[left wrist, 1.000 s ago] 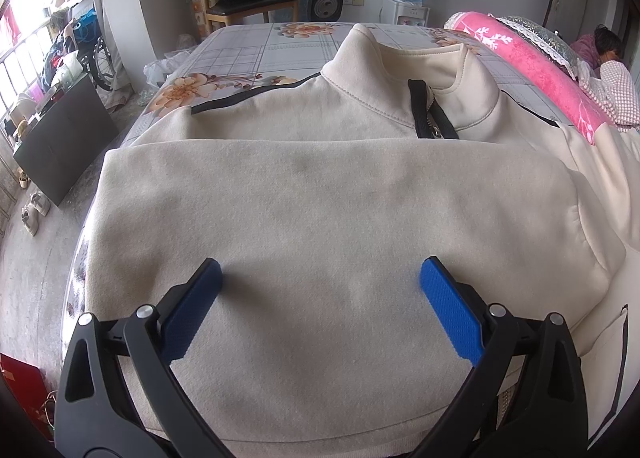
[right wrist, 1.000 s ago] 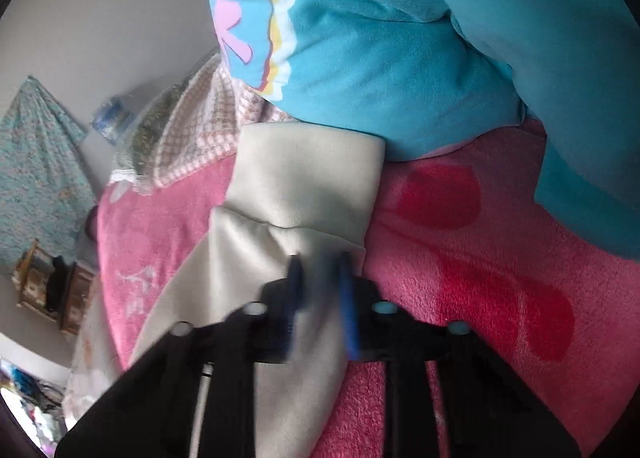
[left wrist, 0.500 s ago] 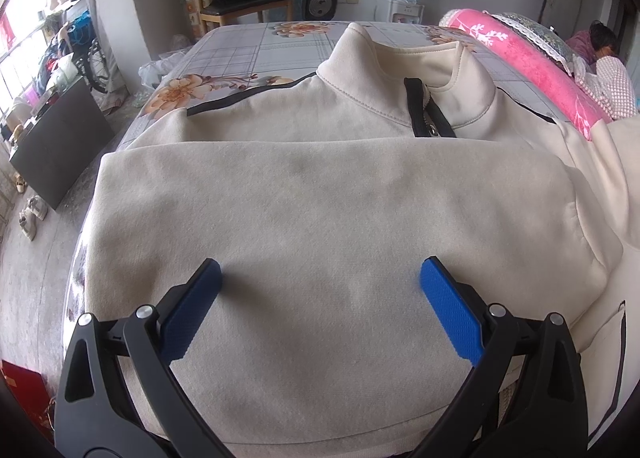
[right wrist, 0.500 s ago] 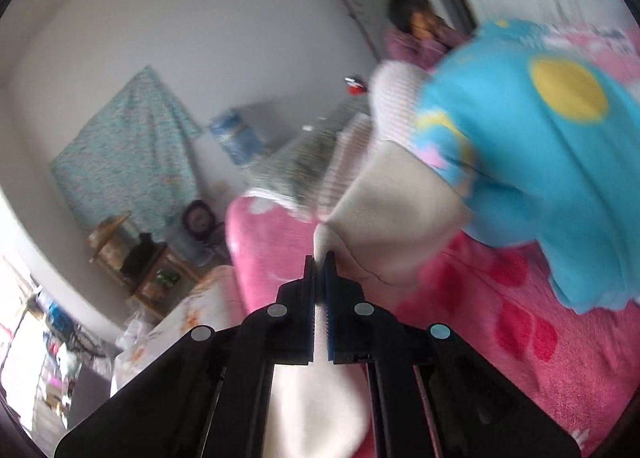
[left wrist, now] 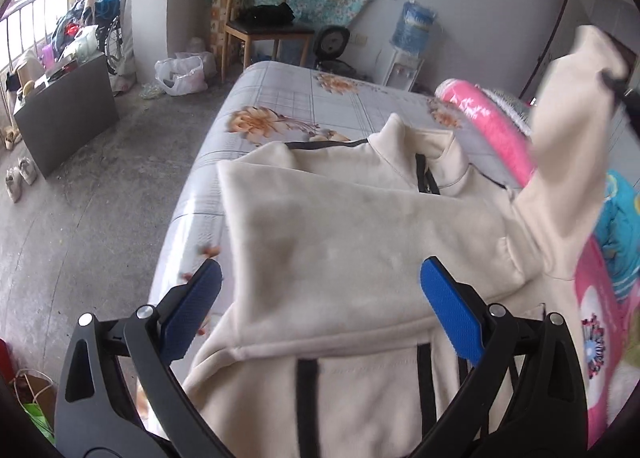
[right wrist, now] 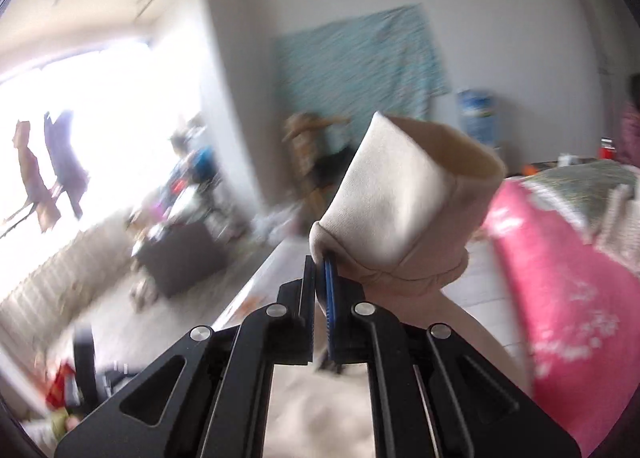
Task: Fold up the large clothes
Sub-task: 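Lay the sleeve over the jacket body and open the right gripper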
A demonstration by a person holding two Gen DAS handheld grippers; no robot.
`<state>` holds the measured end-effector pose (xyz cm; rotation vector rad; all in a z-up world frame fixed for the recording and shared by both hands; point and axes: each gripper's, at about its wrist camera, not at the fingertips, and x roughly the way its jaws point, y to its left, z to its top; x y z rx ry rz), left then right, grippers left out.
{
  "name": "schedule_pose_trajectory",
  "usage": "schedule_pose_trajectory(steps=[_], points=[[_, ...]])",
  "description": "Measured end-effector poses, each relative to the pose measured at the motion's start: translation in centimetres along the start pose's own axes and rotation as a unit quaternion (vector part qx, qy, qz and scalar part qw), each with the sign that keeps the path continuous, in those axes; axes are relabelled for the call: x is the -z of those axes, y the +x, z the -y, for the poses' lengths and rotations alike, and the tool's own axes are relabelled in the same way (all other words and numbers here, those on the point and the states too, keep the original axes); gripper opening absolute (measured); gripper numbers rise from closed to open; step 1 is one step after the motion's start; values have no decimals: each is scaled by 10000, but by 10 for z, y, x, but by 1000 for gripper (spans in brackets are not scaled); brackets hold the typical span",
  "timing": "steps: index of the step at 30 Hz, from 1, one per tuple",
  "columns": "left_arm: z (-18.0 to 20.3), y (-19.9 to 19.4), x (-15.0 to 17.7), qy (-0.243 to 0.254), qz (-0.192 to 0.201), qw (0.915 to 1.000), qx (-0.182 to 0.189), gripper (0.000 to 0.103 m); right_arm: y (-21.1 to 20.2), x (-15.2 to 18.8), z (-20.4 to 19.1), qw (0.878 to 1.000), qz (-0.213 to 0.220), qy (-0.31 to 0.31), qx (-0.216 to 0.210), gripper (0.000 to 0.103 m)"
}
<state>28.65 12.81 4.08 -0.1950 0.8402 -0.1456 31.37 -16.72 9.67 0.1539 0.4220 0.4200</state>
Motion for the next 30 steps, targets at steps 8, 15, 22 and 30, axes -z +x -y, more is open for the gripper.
schedule_pose_trajectory(steps=[8,15,22,30], points=[[-17,2,14,-231,-250,9971,683,89,92,147,-37,9508,-2875,-823,-812,68],[1,51,-17,-500,-501,9912,1118,69,19,128,40,9718,-2330,-321,-196,69],[6,128,-61,-1190,-936,9829,1047,62,10,126,117,9731,-2206,450,495,69],[18,164,-76,-847,-996,9905,418,27,14,150,133,9699,-2316,493,565,69]])
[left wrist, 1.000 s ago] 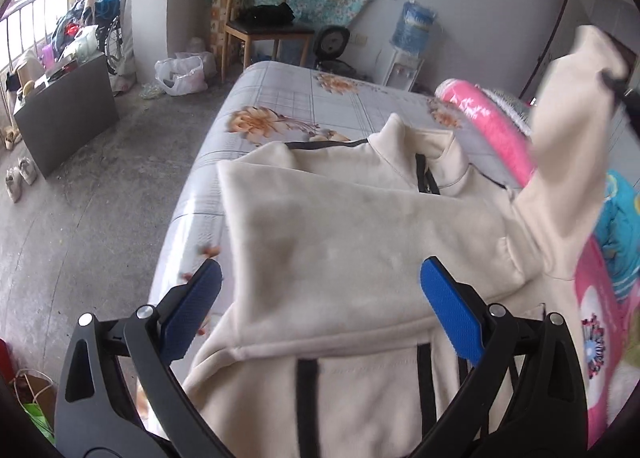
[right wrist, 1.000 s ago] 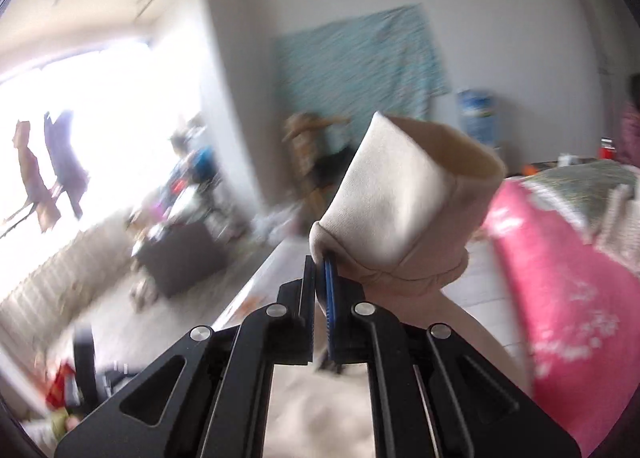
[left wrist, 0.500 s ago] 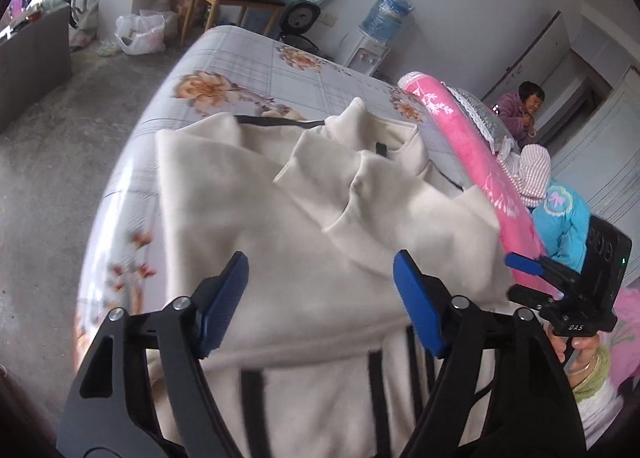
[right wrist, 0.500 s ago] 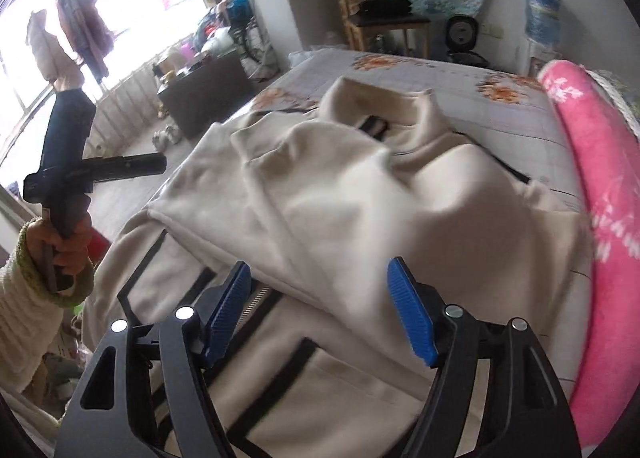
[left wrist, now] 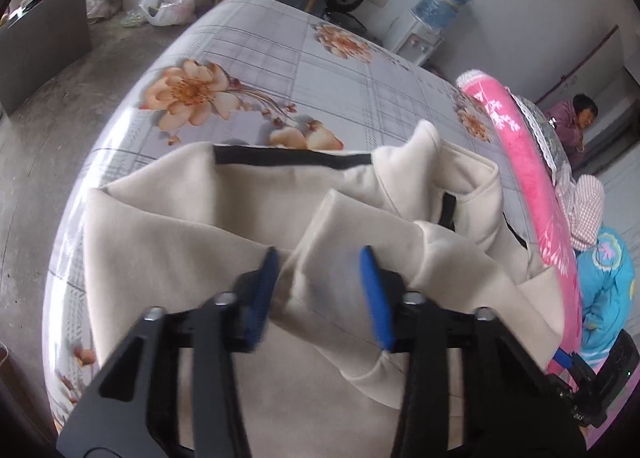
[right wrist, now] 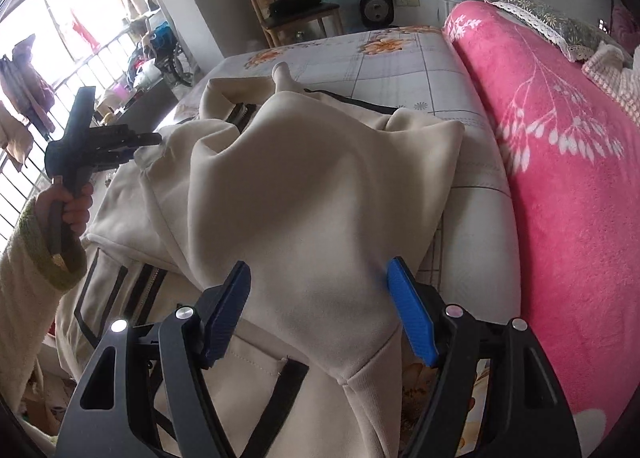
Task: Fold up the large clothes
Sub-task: 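Lay the sleeve over the jacket body and open the right gripper, then grasp the sleeve cuff with the left gripper and straighten it across the body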
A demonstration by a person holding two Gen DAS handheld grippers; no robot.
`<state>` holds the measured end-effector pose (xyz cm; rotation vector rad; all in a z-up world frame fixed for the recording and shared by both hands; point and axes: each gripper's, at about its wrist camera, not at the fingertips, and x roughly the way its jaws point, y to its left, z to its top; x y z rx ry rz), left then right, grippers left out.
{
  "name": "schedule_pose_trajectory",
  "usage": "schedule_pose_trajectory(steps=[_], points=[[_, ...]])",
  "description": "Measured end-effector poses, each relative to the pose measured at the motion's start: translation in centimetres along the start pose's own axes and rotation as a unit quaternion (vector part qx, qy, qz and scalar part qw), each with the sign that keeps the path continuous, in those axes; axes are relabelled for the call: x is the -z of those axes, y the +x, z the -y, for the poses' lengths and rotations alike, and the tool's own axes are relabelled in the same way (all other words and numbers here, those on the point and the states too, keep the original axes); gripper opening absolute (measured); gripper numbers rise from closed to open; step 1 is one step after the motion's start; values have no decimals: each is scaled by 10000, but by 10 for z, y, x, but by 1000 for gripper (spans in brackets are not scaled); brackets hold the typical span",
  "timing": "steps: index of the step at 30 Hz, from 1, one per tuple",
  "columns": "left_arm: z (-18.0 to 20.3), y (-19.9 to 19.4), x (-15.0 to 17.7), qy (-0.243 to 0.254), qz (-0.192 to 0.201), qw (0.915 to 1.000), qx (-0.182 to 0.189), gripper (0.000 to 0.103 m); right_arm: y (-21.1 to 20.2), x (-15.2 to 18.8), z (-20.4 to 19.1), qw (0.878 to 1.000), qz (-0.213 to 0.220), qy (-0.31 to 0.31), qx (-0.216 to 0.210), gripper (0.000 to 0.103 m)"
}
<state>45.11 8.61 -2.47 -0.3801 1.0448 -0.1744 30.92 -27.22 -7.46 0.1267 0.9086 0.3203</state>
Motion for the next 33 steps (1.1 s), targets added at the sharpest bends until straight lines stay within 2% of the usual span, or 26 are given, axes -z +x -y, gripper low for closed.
schedule_pose_trajectory(steps=[1,3,5,8,11,12,15,17,19,21,23,24,25,27,32,33], points=[[3,-3,1,124,53,9999,-4,15,1,0,-1,10000,3,-45,30,69],[15,-12,6,546,176,9982,-148,6,1,-1,-1,9999,19,-96,61,69],[24,-33,13,865,381,9955,-110,5,1,-4,-1,9999,39,-113,73,69],[32,-85,27,1211,866,9888,30,5,-2,-5,-1,9998,88,-140,94,69],[19,-123,44,1187,1123,9866,11,5,-6,-3,-2,9995,154,-208,201,69],[11,-124,50,1170,1032,9877,-89,6,-7,-2,-1,9994,163,-203,208,69],[-17,-101,68,1120,255,9918,-557,11,-5,1,2,9997,111,-119,188,69],[-43,-87,80,831,-210,9933,-779,11,-3,1,3,9997,53,-74,240,69],[-61,-91,83,479,-160,9972,-558,11,-6,-1,4,9996,57,-58,256,69],[-73,-99,78,79,12,9999,-150,14,-9,-5,5,9995,92,-59,281,69],[-74,-100,71,-132,91,9998,117,24,-13,-12,7,9993,129,-34,335,69],[-71,-98,66,-174,101,9996,206,33,-15,-17,10,9993,144,5,338,69],[-67,-94,60,-172,83,9995,267,36,-14,-21,12,9994,149,57,319,69],[-57,-83,54,-110,22,9996,249,36,-11,-29,22,9991,138,279,271,69],[-47,-48,46,-89,-208,9997,-93,36,6,-48,57,9938,22,1074,269,69],[-45,-44,46,-55,-221,9996,-152,34,9,-51,62,9929,3,1157,279,66]])
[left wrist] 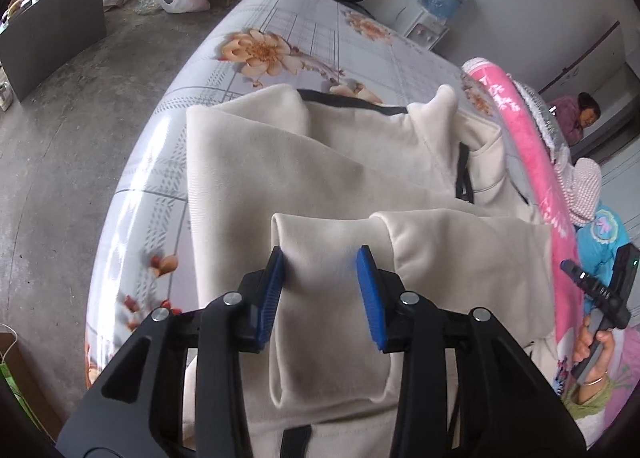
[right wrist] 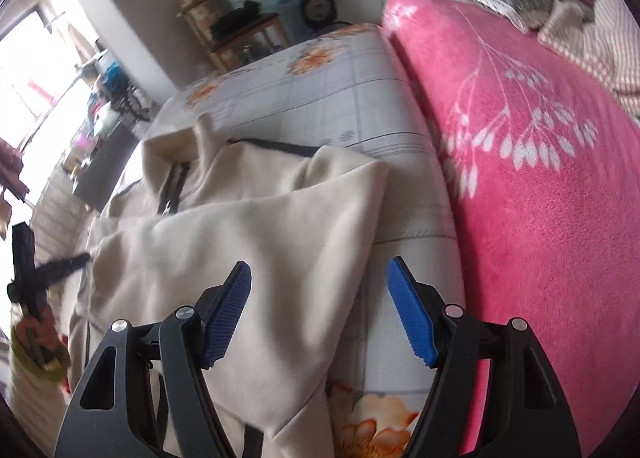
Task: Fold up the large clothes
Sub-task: 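Grasp the sleeve cuff with the left gripper and straighten it across the body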
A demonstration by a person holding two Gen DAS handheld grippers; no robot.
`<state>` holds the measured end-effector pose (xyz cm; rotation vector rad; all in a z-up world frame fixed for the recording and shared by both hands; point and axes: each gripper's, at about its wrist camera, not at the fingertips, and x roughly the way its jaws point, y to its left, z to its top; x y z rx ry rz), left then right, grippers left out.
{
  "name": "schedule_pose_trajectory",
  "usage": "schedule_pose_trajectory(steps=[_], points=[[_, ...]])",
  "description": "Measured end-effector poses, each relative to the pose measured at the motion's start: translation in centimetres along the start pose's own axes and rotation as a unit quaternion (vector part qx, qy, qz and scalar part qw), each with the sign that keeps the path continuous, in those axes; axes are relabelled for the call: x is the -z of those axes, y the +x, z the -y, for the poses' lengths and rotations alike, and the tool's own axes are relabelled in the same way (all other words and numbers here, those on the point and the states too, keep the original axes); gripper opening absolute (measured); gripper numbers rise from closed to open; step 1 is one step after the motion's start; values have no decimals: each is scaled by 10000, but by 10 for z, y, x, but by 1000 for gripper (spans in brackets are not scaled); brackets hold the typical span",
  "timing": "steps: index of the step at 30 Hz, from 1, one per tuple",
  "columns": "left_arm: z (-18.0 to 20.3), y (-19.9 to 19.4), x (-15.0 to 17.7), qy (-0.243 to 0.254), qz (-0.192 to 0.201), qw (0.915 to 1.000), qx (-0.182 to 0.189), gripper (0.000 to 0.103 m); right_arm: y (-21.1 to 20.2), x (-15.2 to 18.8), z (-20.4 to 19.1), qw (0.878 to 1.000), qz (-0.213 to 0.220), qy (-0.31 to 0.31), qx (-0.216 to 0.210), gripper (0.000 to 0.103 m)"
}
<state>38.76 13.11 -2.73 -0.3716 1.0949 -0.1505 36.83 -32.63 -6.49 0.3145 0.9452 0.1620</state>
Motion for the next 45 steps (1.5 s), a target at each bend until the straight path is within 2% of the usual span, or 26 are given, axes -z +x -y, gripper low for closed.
schedule_pose_trajectory(steps=[3,4,8,9,10,11,12,13,14,16,17,19,20,21,24,26,29,32,34,36,38,39,41,44,45], points=[[7,3,1,182,99,9997,-139,32,15,-15,8,9996,-94,141,208,60],[8,3,1,249,120,9995,-169,25,21,-19,9,9994,-137,149,272,58],[9,4,5,400,191,9986,-286,12,41,-31,9,9982,-254,65,536,56],[9,3,6,419,231,9984,-293,8,42,-34,8,9979,-244,10,597,50],[8,2,7,454,267,9982,-283,7,43,-36,5,9976,-234,-34,644,37],[9,1,9,524,319,9977,-280,6,44,-37,4,9979,-254,-64,599,30],[11,-1,9,594,375,9971,-288,5,45,-36,2,9976,-264,-123,621,16],[14,-3,10,670,447,9964,-248,4,45,-36,0,9968,-233,-221,731,8],[18,-7,10,762,545,9954,-182,4,42,-35,-3,9963,-167,-335,776,7],[25,-23,8,893,854,9923,49,4,31,-34,-5,9964,69,-395,745,6],[29,-38,7,977,1136,9883,277,4,23,-34,-5,9967,219,-371,685,6],[38,-55,6,1227,1566,9799,182,4,11,-34,-2,9974,372,-278,558,6],[40,-57,4,1273,1652,9779,131,4,9,-33,-1,9972,394,-280,577,6],[38,-53,0,1202,1581,9800,113,4,9,-32,0,9967,401,-296,638,6],[24,-17,-7,864,1001,9911,-135,4,16,-31,10,9972,339,-142,648,6],[17,2,-6,796,792,9932,-305,4,22,-29,15,9973,303,-69,672,6],[11,12,-2,741,678,9944,-336,8,29,-27,19,9978,140,16,653,7],[14,13,1,864,641,9934,-396,11,7,-20,12,9962,207,-116,837,21],[16,12,4,954,624,9926,-417,18,-17,-8,-1,9950,321,-485,807,40],[19,12,5,1019,627,9920,-405,24,-36,11,-20,9917,303,-1036,694,47],[22,12,6,1070,637,9912,-447,26,-46,41,-45,9815,60,-1824,574,49],[23,13,7,1076,642,9910,-467,27,-47,60,-58,9724,-107,-2252,596,49],[23,13,8,1048,647,9913,-471,27,-42,91,-75,9528,-347,-2890,868,49],[20,11,9,928,656,9927,-411,27,-24,121,-84,9277,-701,-3443,1261,48],[19,11,9,907,653,9930,-393,27,-20,126,-83,9244,-776,-3488,1331,35]])
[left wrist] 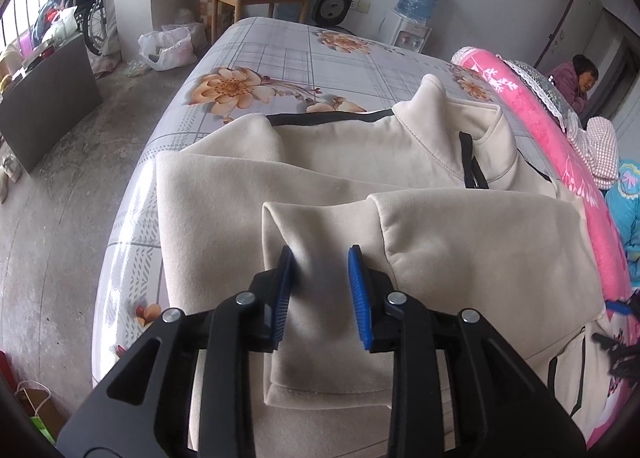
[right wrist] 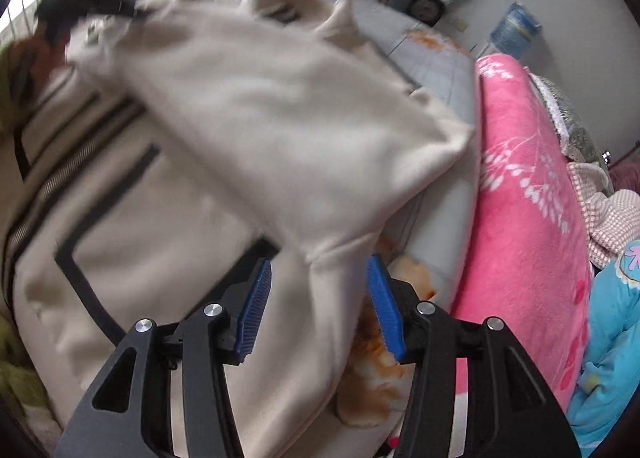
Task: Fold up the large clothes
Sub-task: 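Grasp the sleeve cuff with the left gripper and straighten it across the body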
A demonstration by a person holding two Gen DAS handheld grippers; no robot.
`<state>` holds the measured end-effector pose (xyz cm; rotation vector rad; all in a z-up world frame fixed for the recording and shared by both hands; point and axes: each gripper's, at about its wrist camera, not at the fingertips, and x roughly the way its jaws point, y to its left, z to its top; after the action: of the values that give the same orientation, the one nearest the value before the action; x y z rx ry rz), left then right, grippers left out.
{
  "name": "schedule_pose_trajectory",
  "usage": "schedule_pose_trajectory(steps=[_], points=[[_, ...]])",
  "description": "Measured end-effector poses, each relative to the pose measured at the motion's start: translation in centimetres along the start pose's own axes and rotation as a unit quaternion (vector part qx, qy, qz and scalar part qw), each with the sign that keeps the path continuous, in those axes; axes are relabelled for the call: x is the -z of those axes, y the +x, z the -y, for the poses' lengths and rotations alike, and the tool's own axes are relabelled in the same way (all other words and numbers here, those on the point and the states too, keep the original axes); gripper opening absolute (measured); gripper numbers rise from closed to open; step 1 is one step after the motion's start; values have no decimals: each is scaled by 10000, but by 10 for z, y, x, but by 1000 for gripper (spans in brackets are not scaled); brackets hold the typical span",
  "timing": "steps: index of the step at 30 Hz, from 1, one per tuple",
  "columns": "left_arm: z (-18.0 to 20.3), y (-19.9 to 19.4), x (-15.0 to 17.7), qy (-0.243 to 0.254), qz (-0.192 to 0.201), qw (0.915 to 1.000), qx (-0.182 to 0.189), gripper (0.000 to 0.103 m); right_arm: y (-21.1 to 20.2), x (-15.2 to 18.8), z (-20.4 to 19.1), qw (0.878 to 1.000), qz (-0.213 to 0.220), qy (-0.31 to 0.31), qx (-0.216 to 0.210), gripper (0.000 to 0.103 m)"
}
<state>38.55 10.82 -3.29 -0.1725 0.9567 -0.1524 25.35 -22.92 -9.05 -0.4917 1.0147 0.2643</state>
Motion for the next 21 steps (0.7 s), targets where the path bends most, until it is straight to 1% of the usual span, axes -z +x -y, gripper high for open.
schedule_pose_trajectory(steps=[1,2,6,9,11,12,13,14,15,16,19,21], points=[[0,-1,1,-8,-3,10000,7,26,4,3,-3,9997,-74,-74,202,10],[-1,-2,2,-14,-3,10000,10,26,6,4,-2,9990,-124,-95,429,8],[2,-8,9,90,-22,10000,16,25,-13,8,21,9977,171,433,497,6],[3,-6,16,156,-62,9999,2,25,1,20,29,9973,-33,567,470,6],[3,-7,17,216,-30,9998,-40,25,4,23,29,9973,3,523,517,10],[3,-8,17,207,-45,9998,-37,25,0,22,30,9971,53,526,542,19],[2,-9,17,186,-67,9998,-35,25,-4,22,32,9969,50,554,548,34],[0,-12,16,151,-75,9999,-28,25,-8,22,35,9969,27,586,531,39],[-3,-17,14,110,-29,9999,-22,25,-15,24,39,9970,27,572,511,46],[-5,-24,13,85,55,9999,-22,25,-20,25,42,9974,50,537,487,50],[-10,-48,8,62,357,9993,19,25,-42,28,52,9975,195,546,408,51],[-10,-62,6,79,491,9986,153,25,-57,24,62,9956,477,778,225,51]])
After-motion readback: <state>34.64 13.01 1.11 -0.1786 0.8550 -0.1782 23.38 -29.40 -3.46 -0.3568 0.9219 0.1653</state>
